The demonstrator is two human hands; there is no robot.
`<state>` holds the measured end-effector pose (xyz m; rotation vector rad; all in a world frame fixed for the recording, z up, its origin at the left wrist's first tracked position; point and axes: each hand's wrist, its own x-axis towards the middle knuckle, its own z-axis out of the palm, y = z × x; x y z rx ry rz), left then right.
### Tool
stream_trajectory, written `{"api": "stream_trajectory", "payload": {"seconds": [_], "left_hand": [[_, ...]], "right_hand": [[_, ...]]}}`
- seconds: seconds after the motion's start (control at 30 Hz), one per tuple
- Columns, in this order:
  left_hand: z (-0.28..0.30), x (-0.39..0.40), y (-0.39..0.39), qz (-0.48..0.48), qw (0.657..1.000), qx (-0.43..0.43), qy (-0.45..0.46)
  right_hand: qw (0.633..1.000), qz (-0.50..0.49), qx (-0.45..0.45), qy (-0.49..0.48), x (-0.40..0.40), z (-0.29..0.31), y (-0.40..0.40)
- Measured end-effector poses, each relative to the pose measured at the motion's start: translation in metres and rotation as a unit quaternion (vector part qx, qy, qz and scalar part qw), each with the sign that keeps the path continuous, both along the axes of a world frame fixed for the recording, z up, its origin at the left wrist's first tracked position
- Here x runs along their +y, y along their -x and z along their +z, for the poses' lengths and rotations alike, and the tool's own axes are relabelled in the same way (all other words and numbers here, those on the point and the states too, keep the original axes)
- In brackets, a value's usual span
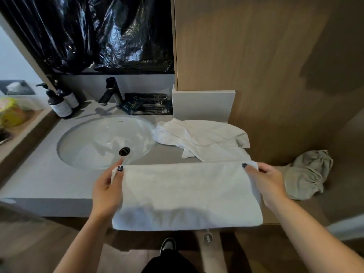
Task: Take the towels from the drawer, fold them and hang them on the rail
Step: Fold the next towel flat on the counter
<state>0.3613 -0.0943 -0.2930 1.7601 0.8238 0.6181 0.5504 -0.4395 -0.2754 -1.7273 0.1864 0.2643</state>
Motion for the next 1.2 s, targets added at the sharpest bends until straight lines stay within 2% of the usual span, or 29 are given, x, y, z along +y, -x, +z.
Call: {"api": "stream_trajectory", "payload": {"seconds": [0.17,0.4,0.53,0.6,0.67,0.73,0.77,0.83,0.93,1.03,1.2], "left_hand": [[-0.018,0.011,-0.001,0.007,0.999,0.041,0.022],[-0.042,0.055,-0.042,0.006,0.996,0.079,0.046],[-0.053,0.081,-0.066,0.023,0.993,0.056,0.098],[-0.052,0.087,-0.078,0.022,0.992,0.083,0.091],[-0.051,0.087,-0.086,0.014,0.987,0.160,0.012],[-0.048,0.078,-0.090,-0.008,0.961,0.219,-0.169],[-0.048,0.068,-0.090,-0.037,0.943,0.211,-0.254],[-0.048,0.043,-0.087,-0.142,0.914,0.169,-0.340],[-0.059,0.007,-0.079,-0.313,0.855,0.198,-0.364],[-0.070,-0.001,-0.078,-0.343,0.818,0.253,-0.386],[-0.081,0.009,-0.077,-0.341,0.795,0.277,-0.419]], "right_hand": [[0.999,-0.027,0.003,0.022,0.006,-0.018,0.007],[0.993,0.000,-0.047,0.108,0.038,-0.025,-0.025],[0.987,0.012,-0.081,0.140,0.065,-0.030,-0.049],[0.981,0.023,-0.088,0.169,0.077,-0.035,-0.060],[0.970,0.035,-0.092,0.221,0.087,-0.038,-0.063],[0.930,0.042,-0.167,0.325,0.096,-0.043,-0.056],[0.903,0.053,-0.218,0.367,0.102,-0.045,-0.048],[0.866,0.133,-0.297,0.379,0.124,-0.051,-0.025],[0.800,0.312,-0.346,0.379,0.163,-0.072,0.016],[0.742,0.364,-0.353,0.438,0.185,-0.093,0.034],[0.724,0.378,-0.298,0.493,0.179,-0.102,0.025]]}}
